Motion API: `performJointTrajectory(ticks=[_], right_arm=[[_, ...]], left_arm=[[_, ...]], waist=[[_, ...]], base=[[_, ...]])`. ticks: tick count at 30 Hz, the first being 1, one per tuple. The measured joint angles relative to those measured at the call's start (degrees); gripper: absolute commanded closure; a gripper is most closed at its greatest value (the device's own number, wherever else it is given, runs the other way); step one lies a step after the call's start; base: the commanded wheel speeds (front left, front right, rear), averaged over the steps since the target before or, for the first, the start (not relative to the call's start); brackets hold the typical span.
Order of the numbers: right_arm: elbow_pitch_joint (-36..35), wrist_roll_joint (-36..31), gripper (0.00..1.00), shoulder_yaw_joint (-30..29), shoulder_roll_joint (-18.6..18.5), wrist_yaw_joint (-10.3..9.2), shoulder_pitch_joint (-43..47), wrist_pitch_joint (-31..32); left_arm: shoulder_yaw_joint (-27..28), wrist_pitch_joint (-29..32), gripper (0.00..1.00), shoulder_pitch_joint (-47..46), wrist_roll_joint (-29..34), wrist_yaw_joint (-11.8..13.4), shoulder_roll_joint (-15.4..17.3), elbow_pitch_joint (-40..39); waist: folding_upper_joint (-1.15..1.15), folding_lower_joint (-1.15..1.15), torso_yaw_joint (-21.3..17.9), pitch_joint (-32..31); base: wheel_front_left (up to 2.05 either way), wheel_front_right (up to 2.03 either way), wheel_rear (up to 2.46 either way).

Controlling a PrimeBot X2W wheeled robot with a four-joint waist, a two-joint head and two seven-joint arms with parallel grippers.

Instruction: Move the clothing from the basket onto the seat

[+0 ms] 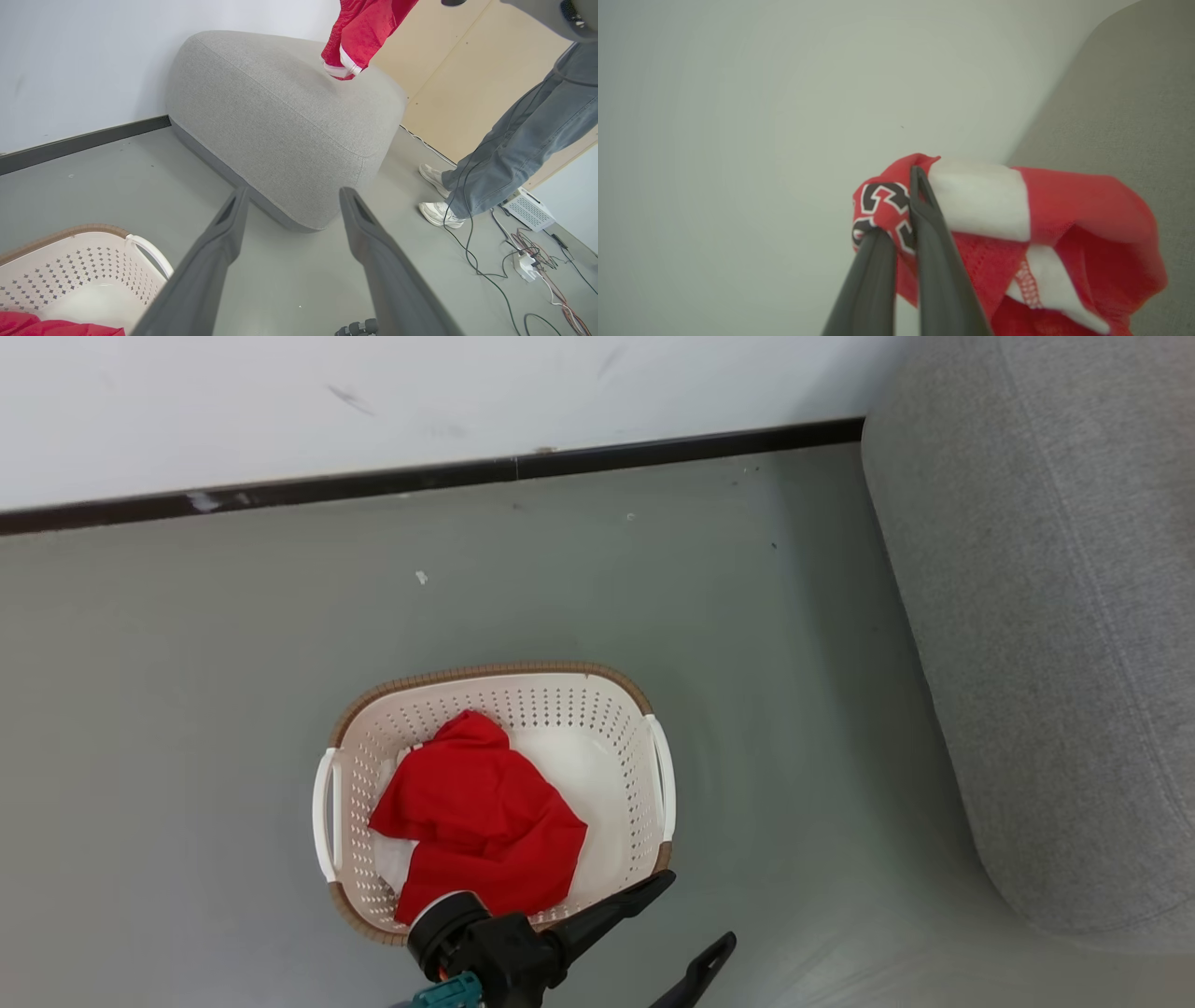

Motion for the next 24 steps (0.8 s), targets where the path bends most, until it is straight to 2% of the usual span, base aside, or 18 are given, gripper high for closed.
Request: performJointTrajectory(ticks=[10, 18, 24], right_arm=[[2.89, -2.21, 1.0, -2.57, -0.27, -0.01, -3.31, -0.67], [1.55, -3.02, 1.0, -2.03, -3.49, -0.01, -11.28, -0.69], [2.23, -5.05, 1.0, -2.0, -4.66, 0.0, -12.43, -0.69]], left_arm=[[0.29, 1.8, 0.0, 0.01, 0.04, 1.0, 1.45, -0.96], [1.78, 2.78, 0.0, -1.72, 0.66, 1.01, 2.68, -1.91], [2.45, 2.87, 0.0, -2.56, 1.08, 1.52, 3.44, -2.18]], waist=[[0.0, 0.0, 0.87, 4.7], [0.0, 0.0, 0.53, 8.45], [0.0, 0.0, -0.21, 10.55]], base=[[0.0, 0.0, 0.0], [0.0, 0.0, 0.0], [0.0, 0.0, 0.0]])
